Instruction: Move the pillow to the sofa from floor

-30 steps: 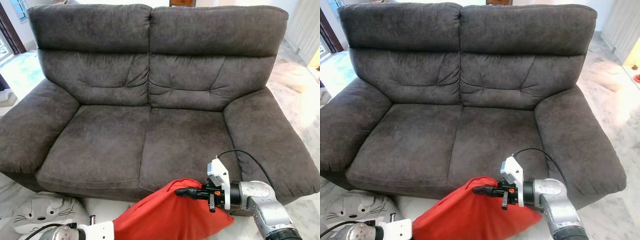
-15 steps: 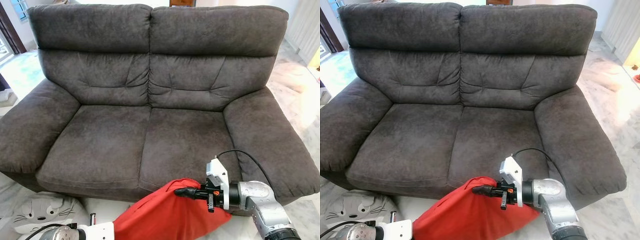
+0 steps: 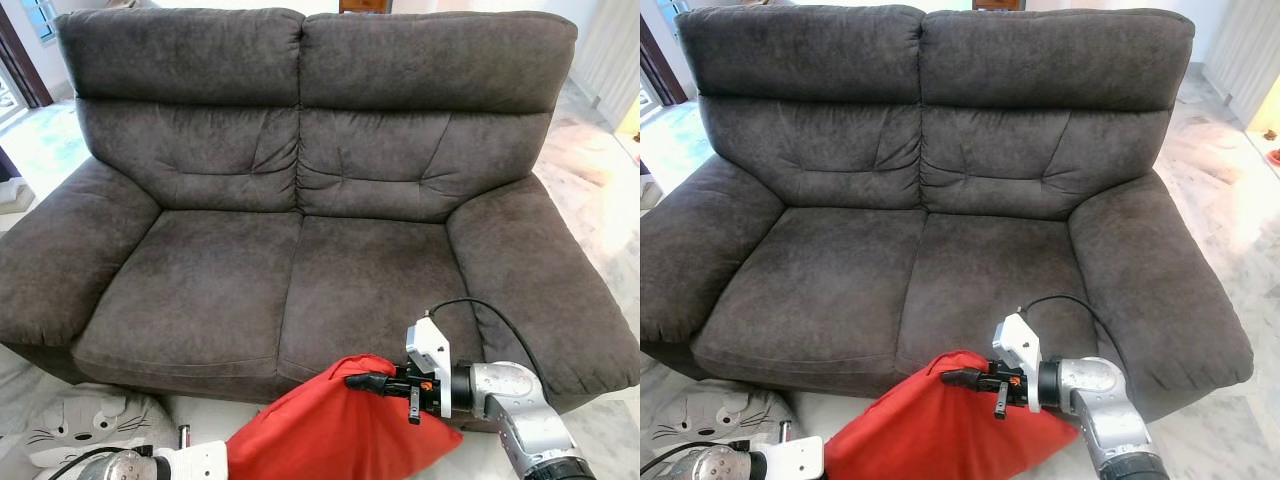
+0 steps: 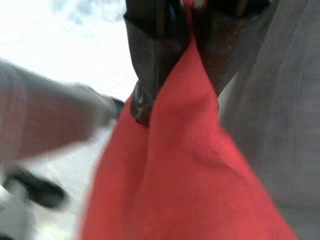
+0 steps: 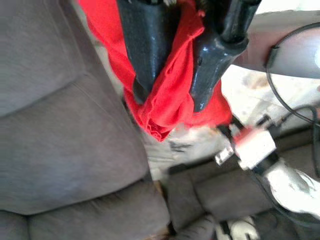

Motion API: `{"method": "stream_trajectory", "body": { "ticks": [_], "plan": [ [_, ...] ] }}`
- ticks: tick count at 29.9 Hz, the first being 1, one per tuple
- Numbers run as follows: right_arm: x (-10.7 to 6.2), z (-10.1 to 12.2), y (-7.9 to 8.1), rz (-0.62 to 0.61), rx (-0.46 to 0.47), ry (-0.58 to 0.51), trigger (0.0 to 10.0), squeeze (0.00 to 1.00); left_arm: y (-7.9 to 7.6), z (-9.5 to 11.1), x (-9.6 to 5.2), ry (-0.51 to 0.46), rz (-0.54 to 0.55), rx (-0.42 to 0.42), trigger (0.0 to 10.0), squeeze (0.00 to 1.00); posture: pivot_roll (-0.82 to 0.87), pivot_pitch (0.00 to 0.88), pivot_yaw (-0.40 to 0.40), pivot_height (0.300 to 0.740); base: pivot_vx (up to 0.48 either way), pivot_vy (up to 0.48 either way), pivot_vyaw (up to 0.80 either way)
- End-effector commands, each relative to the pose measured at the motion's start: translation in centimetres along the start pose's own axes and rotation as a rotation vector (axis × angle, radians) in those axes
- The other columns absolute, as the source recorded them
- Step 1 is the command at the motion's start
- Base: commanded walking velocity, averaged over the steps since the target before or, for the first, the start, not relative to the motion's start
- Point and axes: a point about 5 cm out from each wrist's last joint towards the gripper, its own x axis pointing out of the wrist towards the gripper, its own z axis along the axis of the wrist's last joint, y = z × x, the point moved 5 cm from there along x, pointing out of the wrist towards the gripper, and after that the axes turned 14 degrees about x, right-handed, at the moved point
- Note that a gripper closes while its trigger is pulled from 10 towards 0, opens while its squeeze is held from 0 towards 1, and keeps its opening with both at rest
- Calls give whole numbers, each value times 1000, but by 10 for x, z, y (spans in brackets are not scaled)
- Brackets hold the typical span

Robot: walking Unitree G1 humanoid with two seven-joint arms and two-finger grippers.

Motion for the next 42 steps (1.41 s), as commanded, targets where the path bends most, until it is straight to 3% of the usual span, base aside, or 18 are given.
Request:
{"method": "stream_trajectory", "body": {
  "ticks": [1,2,3,4,7,10,15,19,22,31,42],
  "plan": [
    [6,5,-6,-63,-75,-14,10000,0,45,6,-2,-12,236,-84,0,0,95,112,21,740,0,0,0],
    [6,4,-25,-220,-90,-33,10000,0,75,4,-9,-1,437,-194,3020,0,95,109,18,740,0,0,0],
    [6,4,-25,-220,-90,-33,10000,0,75,4,-9,-1,437,-194,3020,0,95,109,18,740,0,0,0],
    [5,1,-31,-281,-85,-37,10000,0,86,5,-12,-12,510,-260,10000,0,95,110,17,740,0,0,0],
    [4,-7,-38,-371,-67,-53,10000,0,107,12,-20,-78,663,-392,10000,0,98,105,13,740,0,0,0],
    [1,-10,-47,-515,3,-151,10000,0,120,24,-26,-164,795,-551,10000,0,104,100,8,740,0,0,0],
    [-3,-12,-53,-609,52,-211,10000,0,118,29,-25,-178,823,-600,10000,0,102,97,9,740,0,0,0],
    [-10,-10,-62,-794,219,-423,10000,0,117,51,-30,-255,929,-665,10000,0,101,88,10,740,0,0,0],
    [-8,-3,-59,-823,240,-518,10000,0,119,54,-36,-254,991,-656,10000,0,104,82,11,740,0,0,0],
    [-3,16,-55,-819,233,-631,10000,0,130,57,-52,-241,1082,-618,10000,0,110,65,9,740,0,0,0],
    [0,15,-57,-847,250,-636,10000,0,129,57,-50,-219,1063,-591,10000,0,103,82,11,740,0,-69,-215]
  ]
}}
